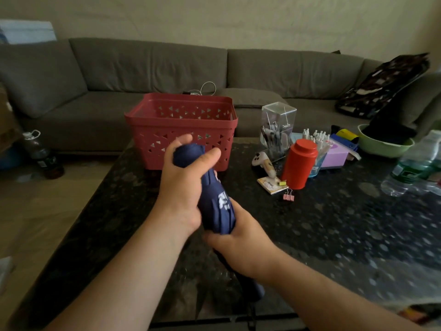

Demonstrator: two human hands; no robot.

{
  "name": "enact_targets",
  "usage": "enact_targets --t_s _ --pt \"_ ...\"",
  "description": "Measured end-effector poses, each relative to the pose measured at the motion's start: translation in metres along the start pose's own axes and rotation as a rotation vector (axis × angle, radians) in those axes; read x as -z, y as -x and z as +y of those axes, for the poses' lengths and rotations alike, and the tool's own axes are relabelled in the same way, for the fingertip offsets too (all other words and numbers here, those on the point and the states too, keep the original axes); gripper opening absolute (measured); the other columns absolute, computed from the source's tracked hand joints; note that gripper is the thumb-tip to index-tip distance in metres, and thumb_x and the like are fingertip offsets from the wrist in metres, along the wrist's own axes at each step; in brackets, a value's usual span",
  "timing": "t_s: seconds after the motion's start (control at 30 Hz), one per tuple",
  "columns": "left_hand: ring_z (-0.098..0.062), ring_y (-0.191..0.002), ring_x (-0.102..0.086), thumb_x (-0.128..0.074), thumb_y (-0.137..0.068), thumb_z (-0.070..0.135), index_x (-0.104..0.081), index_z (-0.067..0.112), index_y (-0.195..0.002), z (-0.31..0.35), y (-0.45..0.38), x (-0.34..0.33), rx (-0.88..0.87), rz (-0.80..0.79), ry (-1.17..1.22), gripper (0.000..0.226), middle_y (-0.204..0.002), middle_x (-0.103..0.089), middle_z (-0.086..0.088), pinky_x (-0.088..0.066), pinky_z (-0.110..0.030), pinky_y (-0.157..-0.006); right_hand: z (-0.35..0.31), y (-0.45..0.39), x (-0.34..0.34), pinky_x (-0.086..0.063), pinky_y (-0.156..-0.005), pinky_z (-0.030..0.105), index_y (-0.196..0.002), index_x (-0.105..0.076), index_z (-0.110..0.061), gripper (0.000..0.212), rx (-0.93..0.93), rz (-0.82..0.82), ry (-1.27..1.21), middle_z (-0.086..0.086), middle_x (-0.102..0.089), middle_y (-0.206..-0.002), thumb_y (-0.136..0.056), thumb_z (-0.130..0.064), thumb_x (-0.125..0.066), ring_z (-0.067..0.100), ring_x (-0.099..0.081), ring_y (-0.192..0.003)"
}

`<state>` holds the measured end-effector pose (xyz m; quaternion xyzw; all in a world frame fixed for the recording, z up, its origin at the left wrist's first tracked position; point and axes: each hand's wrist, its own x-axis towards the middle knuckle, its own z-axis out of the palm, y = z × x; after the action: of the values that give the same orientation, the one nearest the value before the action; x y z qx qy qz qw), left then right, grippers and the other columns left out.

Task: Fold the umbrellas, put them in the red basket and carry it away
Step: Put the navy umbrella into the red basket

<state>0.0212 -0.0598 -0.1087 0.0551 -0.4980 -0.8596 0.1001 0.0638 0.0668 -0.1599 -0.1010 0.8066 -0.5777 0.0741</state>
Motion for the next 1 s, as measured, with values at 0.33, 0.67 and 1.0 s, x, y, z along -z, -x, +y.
enact_targets --t_s 0.33,0.67,1.0 --pt "-0.012 -0.094 -0.074 -0.078 -0.092 0.020 -0.065 0.020 -0.127 0.023 -0.050 0.020 -0.096 0.385 0.079 0.038 -0.110 -0.071 0.000 -0.055 -0.017 -0.054 -0.024 -0.024 0.043 -0.057 -0.060 0.033 -0.139 -0.054 -0.039 0.066 -0.215 -0.373 -0.234 0.004 -0.072 -0.113 -0.084 -0.024 -0.087 0.020 -0.072 -0.073" --pt "-0.020 -0.120 -0.064 -0.064 -0.090 0.060 -0.054 0.023 -0.146 0.060 -0.158 0.023 -0.177 0.360 -0.254 0.068 -0.137 -0.063 0.001 -0.049 -0.044 -0.110 -0.056 -0.127 0.056 -0.046 -0.051 0.023 -0.124 -0.057 -0.018 0.029 -0.025 0.448 -0.769 0.012 -0.062 -0.105 -0.102 0.000 -0.056 0.013 -0.060 -0.070" --pt "-0.026 -0.112 -0.065 -0.073 -0.099 0.031 -0.064 0.016 -0.137 0.117 -0.281 0.070 -0.280 -0.008 -1.234 0.041 -0.125 -0.069 -0.006 -0.053 -0.038 -0.094 -0.077 -0.295 0.095 -0.062 -0.078 0.034 -0.119 -0.065 -0.024 0.037 0.095 0.511 0.073 0.001 -0.070 -0.108 -0.090 -0.004 -0.071 0.017 -0.070 -0.090"
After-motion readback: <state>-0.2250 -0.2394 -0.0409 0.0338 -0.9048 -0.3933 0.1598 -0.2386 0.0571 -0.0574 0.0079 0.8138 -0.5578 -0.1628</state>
